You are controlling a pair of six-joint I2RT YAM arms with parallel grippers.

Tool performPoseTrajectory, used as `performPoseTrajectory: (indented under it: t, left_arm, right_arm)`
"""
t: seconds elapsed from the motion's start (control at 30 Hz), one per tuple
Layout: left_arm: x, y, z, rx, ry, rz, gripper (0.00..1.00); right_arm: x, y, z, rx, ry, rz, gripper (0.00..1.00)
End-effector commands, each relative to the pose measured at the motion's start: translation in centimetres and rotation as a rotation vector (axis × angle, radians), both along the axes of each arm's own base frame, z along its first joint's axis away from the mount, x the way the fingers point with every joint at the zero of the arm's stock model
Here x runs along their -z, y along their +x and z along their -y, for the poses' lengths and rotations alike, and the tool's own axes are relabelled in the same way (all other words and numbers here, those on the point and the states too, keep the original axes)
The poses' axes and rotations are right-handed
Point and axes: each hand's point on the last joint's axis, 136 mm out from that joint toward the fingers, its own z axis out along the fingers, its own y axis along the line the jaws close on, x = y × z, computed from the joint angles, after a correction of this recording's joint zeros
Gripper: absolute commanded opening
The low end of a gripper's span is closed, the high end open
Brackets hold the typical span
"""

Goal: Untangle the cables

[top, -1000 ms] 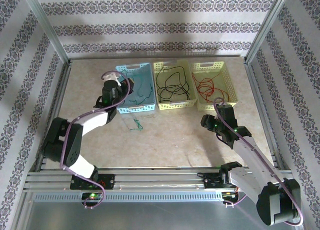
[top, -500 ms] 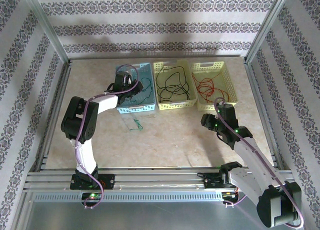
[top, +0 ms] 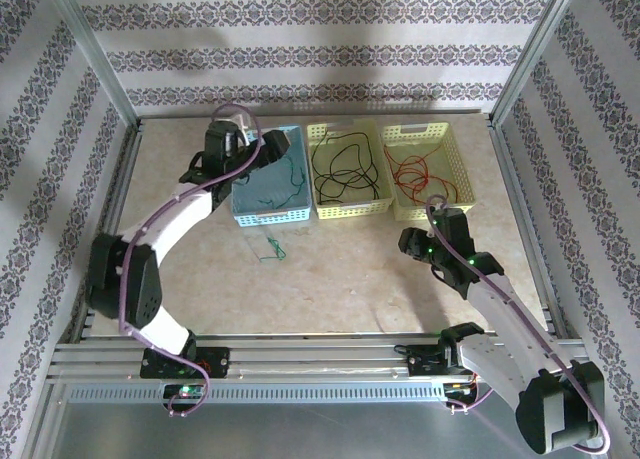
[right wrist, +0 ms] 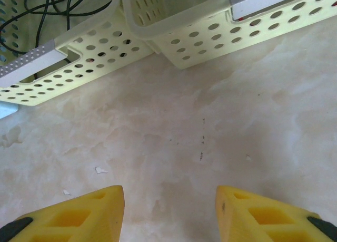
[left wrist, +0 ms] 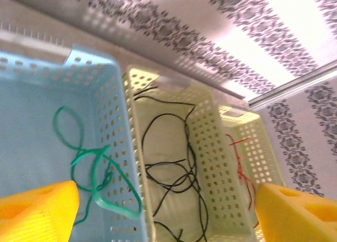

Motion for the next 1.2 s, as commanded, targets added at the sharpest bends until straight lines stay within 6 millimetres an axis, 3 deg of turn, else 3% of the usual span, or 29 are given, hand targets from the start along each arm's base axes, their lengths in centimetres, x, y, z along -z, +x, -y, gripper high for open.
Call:
performPoseTrajectory:
  t: [0.0,0.2,0.37,0.67,0.93,1.1,1.17]
  left_arm:
    - [2.1,-2.7,-1.5,0.01,0.1,-0.077,0.86]
    - [6.7,-8.5,-1.9,0.056,0.264,-0.208,0.86]
    - [10.4,-12.5,-1.5,0.09,0.27,-0.261,0.84]
    - [15.2,-17.3,2.0,0.285,0.399,-0.348,0.8]
    - [18.7,-17.4,2.1,0.283,0.588,-0.44,0.68]
    - [19.4,-16.0,2.5,0.237,0.575,-0.43,0.55]
    - [19.8,-15.5,2.7,0.229,0.575,-0.434,0.44]
  right_arm:
    - [-1.1,0.5,-0.7,-0.03,0.005,0.026,0.49]
    - [-1.1,0.8,-1.7,-0.067,-0.012,0.023,0.49]
    - [-0.9,1.2,-2.7,-0.101,-0.032,0.013,0.49]
    - [-0.2,1.5,-3.7,-0.135,-0.058,-0.01,0.49]
    - [-0.3,1.3,-3.4,-0.134,-0.073,-0.006,0.49]
    - [-0.5,1.1,-3.3,-0.142,-0.081,0.0,0.49]
    - [-0.6,1.1,-3.4,-0.146,-0.081,0.004,0.49]
